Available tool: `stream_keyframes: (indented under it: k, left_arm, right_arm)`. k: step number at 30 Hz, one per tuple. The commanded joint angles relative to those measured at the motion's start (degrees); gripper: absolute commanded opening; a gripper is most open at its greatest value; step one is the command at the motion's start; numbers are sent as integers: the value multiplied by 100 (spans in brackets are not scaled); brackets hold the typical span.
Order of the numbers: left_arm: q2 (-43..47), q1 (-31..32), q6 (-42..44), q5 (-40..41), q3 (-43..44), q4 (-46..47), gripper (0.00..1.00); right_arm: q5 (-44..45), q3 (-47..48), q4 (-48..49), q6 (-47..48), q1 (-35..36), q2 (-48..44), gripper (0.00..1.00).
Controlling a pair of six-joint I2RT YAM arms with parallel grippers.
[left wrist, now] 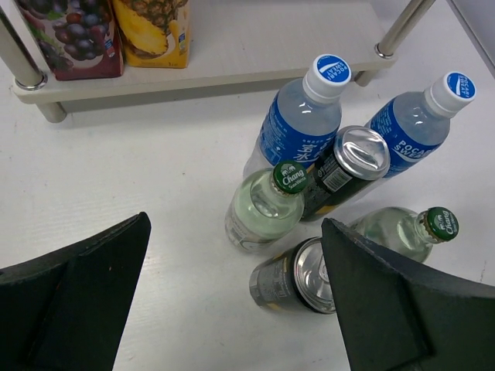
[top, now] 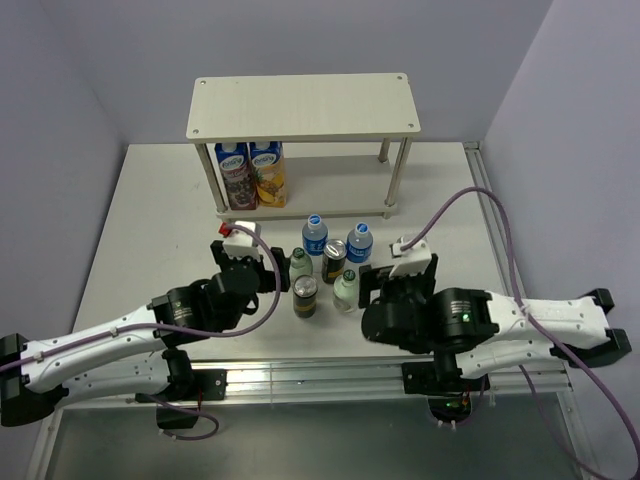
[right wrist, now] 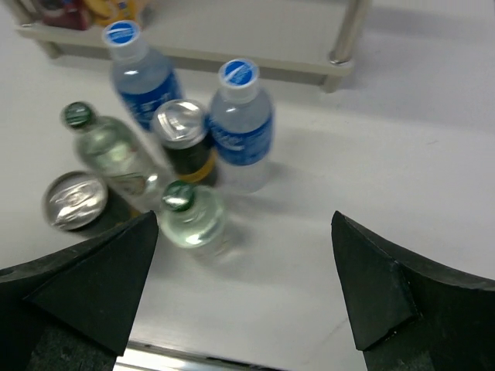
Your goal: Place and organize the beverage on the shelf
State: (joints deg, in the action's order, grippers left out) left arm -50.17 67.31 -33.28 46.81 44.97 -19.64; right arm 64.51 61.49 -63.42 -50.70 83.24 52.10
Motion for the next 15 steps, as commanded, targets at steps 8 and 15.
stream_keyframes:
  k: [8,15]
  left_arm:
    - [-229,-68,269,-426,-779,1375,99]
    - [-511,-113,321,-559,-648,1480,99]
  right_arm:
    - [335,-969,379,-1929,1159,-313,100]
    - [-841,-2360,3069,-417,511,-1000,100]
